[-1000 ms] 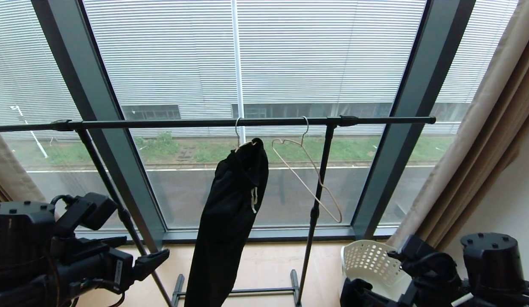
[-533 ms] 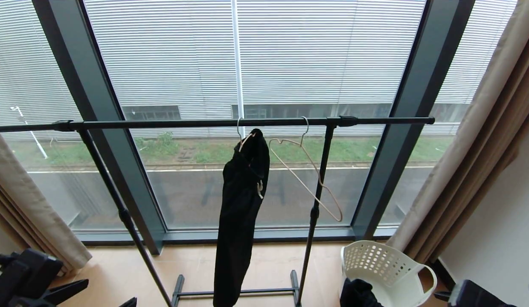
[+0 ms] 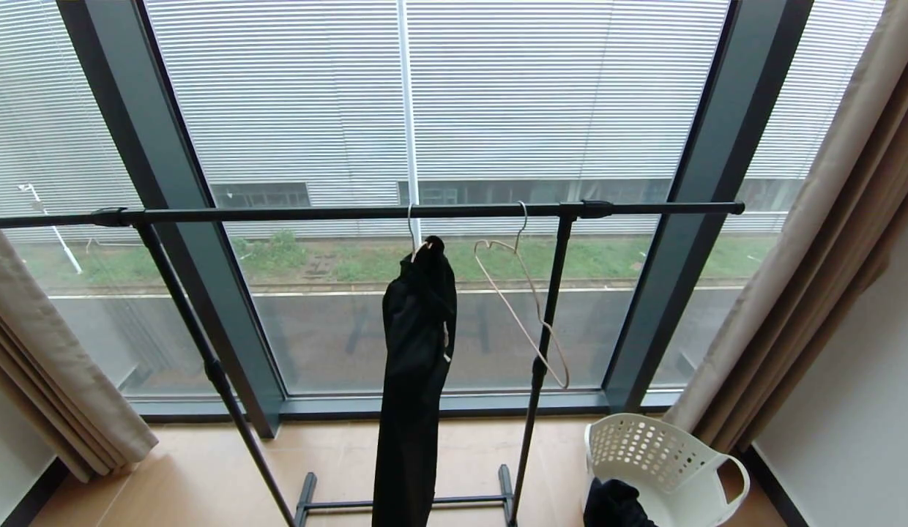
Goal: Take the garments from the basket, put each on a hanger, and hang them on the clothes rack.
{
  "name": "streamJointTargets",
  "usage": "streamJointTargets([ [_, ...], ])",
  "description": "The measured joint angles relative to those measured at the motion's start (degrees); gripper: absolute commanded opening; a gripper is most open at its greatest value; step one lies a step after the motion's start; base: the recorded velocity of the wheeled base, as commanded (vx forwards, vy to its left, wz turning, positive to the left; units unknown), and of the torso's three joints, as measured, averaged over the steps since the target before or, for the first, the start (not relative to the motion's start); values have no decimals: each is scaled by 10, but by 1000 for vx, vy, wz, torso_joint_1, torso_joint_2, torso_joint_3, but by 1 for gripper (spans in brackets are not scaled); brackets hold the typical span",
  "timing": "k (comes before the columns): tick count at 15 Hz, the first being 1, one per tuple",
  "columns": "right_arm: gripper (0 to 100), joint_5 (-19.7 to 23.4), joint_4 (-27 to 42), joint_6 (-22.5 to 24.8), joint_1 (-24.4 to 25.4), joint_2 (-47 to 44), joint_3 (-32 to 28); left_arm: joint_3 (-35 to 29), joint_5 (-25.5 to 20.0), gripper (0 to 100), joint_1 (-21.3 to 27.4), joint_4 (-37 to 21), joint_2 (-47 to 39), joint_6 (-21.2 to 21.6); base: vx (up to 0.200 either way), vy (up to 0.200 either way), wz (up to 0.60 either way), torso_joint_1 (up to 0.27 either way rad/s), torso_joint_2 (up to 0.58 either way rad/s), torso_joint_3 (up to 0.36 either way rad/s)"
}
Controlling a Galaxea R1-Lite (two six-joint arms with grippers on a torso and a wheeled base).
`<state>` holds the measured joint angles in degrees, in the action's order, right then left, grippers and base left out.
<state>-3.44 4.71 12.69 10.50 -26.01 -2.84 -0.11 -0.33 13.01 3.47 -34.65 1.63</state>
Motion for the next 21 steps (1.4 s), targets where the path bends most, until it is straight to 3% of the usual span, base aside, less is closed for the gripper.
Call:
streamJointTargets([
  [2,100,7,9,8,-66,53,-3,-5,1,100,0,-42,54,0,0,0,0,0,0,0],
  [4,100,9,10,9,-88,89,-4,-8,1,100,-1,-59,95,-2,0,0,0,0,0,0],
  [7,100,10,10,9,-101,124,-4,-9,5,100,-23,-63,144,-8,0,0,0,0,0,0],
  [12,100,10,11,6,-114,151,-4,-9,7,100,-102,-66,217,-2,0,0,0,0,0,0],
  [17,100,4,10,-24,-128,198,-4,-10,4,100,-116,-66,303,-5,0,0,0,0,0,0],
  [21,100,-24,5,-40,-129,208,-4,-10,3,100,-123,-65,339,-14,0,0,0,0,0,0],
])
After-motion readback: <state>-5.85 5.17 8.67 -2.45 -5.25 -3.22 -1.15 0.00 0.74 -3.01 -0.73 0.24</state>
